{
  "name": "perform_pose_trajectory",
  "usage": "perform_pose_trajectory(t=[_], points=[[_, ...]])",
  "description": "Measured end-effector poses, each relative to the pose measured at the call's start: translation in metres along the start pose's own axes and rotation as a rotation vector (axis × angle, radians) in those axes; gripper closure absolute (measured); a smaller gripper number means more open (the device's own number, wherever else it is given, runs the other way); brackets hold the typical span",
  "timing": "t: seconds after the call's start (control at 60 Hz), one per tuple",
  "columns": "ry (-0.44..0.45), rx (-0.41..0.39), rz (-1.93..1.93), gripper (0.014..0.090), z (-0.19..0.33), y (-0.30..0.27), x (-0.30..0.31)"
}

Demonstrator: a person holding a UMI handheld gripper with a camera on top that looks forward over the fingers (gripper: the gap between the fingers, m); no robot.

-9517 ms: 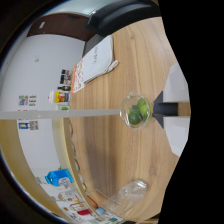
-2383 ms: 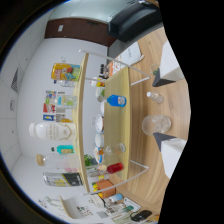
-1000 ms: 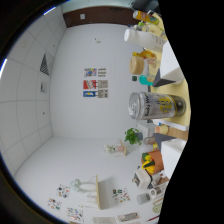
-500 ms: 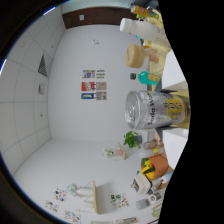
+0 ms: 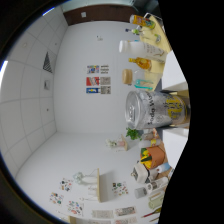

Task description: Make me a cup of Mojito.

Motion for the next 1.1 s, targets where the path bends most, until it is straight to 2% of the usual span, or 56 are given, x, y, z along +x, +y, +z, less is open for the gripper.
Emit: perform_pose_trajectory(t=[0.117, 0.25, 0.467, 0.65, 0.833, 1.1], points=[[0.004, -0.014, 0.022, 0.0534, -0.027, 0.023, 0.013], [0.014, -0.077, 0.039, 0.0534, -0.041, 0.077, 0.031], [0.020, -0.147, 0.076, 0.0533, -0.030, 0.169, 0.059], [0.009, -0.167, 0.112, 0.0534, -0.017, 0.227, 0.071], [-0.027, -0.170, 0.315, 0.0534, -0.009, 0.252, 0.075], [-0.068, -0.114, 0.926, 0.0535, -0.010, 0.238, 0.087]])
